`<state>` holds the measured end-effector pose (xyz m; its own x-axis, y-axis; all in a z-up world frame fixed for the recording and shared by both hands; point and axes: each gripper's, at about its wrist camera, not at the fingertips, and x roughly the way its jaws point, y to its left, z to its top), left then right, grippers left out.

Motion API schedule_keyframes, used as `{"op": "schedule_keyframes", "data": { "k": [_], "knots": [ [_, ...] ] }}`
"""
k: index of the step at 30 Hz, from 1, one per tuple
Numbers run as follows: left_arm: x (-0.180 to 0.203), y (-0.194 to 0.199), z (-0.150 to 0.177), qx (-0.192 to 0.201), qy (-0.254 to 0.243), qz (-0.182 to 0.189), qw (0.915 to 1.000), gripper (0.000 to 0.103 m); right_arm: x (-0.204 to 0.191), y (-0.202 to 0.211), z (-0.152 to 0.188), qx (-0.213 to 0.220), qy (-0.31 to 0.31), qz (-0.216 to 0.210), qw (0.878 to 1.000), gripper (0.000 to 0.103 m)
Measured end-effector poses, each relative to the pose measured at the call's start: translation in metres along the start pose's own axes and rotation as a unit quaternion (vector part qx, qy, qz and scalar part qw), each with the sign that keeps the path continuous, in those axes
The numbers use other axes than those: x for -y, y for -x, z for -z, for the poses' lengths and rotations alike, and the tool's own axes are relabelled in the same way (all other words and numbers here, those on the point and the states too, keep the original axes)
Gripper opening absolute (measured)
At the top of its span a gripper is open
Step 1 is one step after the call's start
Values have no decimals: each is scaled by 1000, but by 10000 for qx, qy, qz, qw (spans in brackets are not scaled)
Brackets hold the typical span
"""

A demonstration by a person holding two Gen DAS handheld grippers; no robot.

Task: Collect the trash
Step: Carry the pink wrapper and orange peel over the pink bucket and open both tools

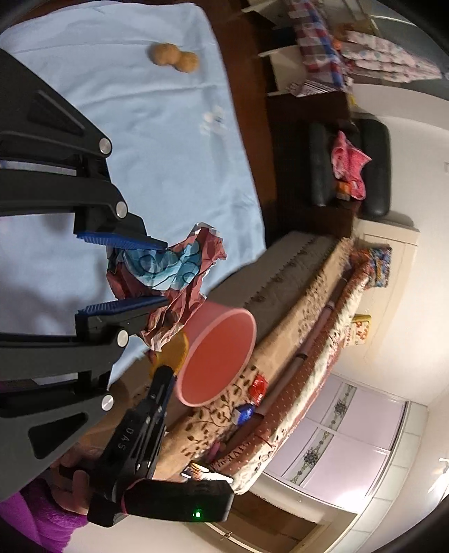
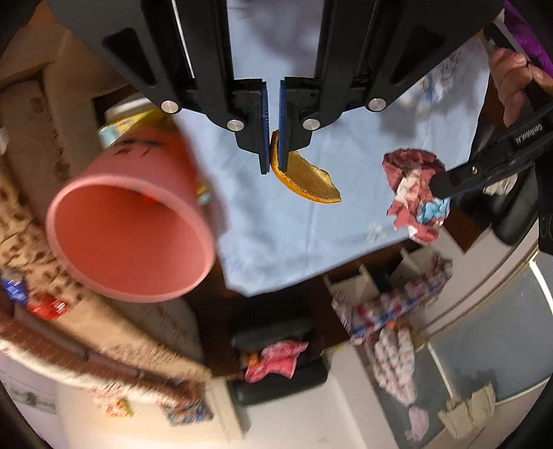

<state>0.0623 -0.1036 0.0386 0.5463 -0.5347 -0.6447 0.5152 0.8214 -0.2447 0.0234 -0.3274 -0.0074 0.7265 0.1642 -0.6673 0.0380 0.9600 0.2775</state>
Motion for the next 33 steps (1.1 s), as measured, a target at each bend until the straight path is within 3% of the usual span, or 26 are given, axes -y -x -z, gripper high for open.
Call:
{"op": "schedule_keyframes", "data": {
  "k": [9,16,21,29,31,33],
  "knots": [
    [69,-51,-47,107,-267,165,9994,25,73,23,-34,627,-512,785,9936,5],
    [107,-114,-62,-190,-516,120,9984,25,124,7,-42,549,-772,1225,9879,5],
    [120,-154,-64,-450,-607,42,9971,26,145,-12,-45,407,-879,1305,9867,5],
    [120,-187,-59,-714,-573,95,9958,29,152,-29,-44,291,-810,1266,9882,5],
    [120,-189,-59,-743,-585,150,9954,42,153,-33,-45,253,-848,1168,9892,5],
    [120,-189,-59,-740,-578,203,9954,46,156,-36,-45,176,-879,1098,9899,7]
  ]
}}
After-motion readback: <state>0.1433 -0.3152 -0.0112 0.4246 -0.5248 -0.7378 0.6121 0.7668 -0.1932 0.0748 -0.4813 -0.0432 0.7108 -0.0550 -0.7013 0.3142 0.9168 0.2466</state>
